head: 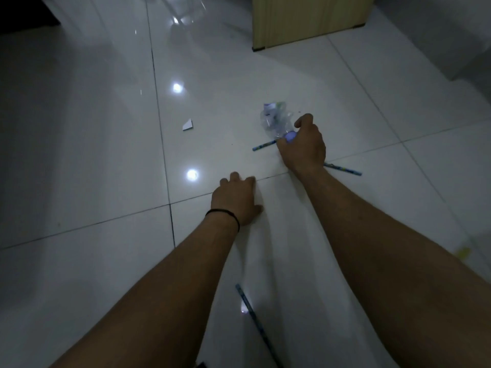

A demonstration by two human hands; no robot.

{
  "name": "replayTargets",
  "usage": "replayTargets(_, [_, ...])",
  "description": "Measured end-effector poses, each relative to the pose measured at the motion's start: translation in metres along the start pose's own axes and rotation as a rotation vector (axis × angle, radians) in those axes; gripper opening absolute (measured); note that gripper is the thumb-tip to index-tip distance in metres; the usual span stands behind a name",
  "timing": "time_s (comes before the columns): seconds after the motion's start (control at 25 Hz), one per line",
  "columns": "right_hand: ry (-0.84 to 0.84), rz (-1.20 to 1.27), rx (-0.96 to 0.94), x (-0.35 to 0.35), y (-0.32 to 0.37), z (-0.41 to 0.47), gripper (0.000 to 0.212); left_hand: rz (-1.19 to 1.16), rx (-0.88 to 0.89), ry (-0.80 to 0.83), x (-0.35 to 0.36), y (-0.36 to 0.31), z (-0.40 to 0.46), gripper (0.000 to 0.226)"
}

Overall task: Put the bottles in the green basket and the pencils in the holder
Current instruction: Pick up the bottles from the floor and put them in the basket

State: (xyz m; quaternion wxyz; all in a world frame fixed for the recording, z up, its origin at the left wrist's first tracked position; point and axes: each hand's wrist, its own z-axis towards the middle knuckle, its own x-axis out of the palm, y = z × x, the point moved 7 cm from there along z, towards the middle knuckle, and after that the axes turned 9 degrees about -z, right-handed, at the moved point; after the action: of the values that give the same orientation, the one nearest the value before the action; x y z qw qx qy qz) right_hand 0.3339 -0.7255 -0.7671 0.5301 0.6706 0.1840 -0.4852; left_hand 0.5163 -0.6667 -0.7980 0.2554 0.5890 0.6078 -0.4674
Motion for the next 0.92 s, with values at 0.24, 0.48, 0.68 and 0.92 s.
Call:
replayTargets(0.24, [-0.155, 0.064, -0.033, -0.053, 0.017, -0.037, 0.03, -0.084, 0.115, -0.251, -0.041, -0.01, -0.044, 0.032])
replayTargets(0.48, [-0.311, -0.031, -0.207, -0.135, 0.051, -0.121, 0.032, -0.212, 0.282, -0.49, -0.102, -0.042, -0.103, 0.029])
replayTargets(0.68, [-0.367, -0.108, -0.201, -0.185, 0.053, -0.21, 0.032, -0.266, 0.447, -0.584, -0.119, -0.069, -0.16, 0.033])
replayTargets(0.92, [-0.473, -0.18, -0.166, -0.238, 0.035, -0.307, 0.029, -0.286, 0.638, -0.543, -0.103, -0.111, -0.227, 0.03])
